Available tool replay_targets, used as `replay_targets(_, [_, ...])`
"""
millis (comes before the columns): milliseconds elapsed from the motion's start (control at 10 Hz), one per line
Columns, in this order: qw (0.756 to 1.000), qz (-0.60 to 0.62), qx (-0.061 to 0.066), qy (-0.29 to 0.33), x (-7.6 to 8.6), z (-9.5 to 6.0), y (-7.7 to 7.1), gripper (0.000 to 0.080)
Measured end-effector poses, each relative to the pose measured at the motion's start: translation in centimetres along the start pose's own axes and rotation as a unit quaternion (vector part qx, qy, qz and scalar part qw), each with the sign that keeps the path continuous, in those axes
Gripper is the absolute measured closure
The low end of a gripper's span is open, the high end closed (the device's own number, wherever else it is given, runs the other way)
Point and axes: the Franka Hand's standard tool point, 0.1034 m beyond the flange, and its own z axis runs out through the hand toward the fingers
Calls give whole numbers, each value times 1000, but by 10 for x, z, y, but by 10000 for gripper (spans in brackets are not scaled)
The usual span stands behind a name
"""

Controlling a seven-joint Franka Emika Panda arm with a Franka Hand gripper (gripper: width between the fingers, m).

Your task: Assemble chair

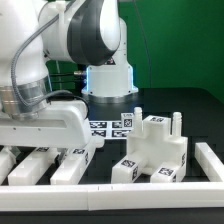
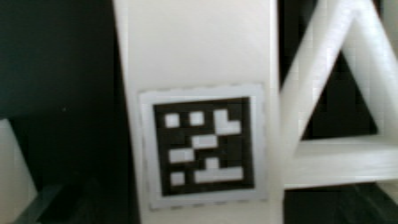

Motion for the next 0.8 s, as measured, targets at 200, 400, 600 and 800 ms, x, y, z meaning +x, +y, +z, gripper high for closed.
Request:
replay_targets(200, [1000, 0, -1, 2, 1, 0, 0, 151])
replay_targets(400, [1000, 0, -1, 2, 1, 0, 0, 413])
replay_targets(600, [1000, -1, -1, 2, 1, 0, 0, 519])
replay_targets(800, [1000, -1, -1, 2, 1, 0, 0, 518])
